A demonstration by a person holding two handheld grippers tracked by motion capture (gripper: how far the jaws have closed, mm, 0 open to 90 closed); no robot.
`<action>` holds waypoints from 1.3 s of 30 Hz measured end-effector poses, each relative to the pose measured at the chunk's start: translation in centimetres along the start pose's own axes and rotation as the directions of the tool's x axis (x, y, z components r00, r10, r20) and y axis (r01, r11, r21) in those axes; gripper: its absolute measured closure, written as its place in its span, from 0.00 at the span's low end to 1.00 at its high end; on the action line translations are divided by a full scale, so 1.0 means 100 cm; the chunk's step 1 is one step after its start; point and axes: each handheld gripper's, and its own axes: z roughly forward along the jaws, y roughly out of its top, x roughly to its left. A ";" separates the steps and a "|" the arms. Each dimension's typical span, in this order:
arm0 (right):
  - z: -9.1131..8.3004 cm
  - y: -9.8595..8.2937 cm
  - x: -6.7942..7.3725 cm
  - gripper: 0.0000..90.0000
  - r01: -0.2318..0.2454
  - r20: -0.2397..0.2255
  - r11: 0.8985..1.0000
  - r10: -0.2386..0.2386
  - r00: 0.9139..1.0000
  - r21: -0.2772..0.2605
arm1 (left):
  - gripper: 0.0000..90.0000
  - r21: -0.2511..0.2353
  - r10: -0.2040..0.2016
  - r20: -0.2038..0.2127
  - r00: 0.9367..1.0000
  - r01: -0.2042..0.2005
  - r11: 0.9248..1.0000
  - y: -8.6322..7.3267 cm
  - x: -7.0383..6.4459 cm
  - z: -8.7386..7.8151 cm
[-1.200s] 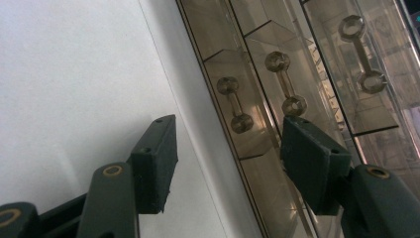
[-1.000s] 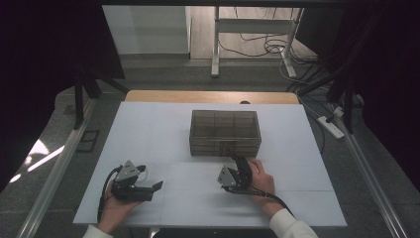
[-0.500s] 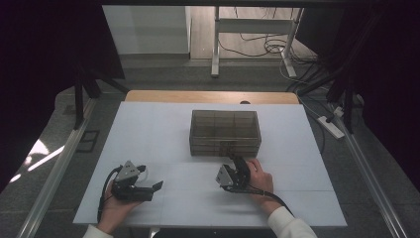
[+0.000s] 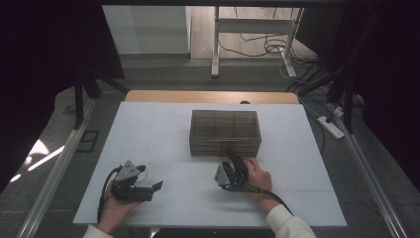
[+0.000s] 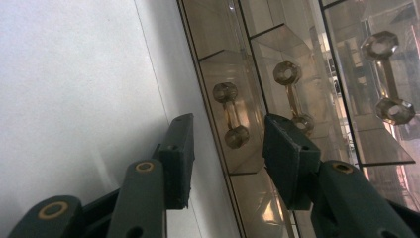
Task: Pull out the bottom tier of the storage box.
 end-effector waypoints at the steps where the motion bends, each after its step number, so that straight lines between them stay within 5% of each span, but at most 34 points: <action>1: 0.000 0.000 0.000 0.62 0.004 0.007 1.000 -0.004 1.000 0.000 | 0.13 0.000 0.000 0.000 1.000 0.000 1.000 0.000 0.000 0.000; 19: 0.008 0.002 0.004 0.71 0.059 0.036 0.998 -0.061 0.998 0.033 | 0.13 -0.001 0.002 -0.002 1.000 -0.002 1.000 0.000 0.000 -0.001; 39: 0.012 0.004 0.011 0.86 0.151 0.113 0.987 -0.156 0.981 0.049 | 0.13 0.000 -0.001 -0.001 1.000 0.001 1.000 0.000 0.001 0.000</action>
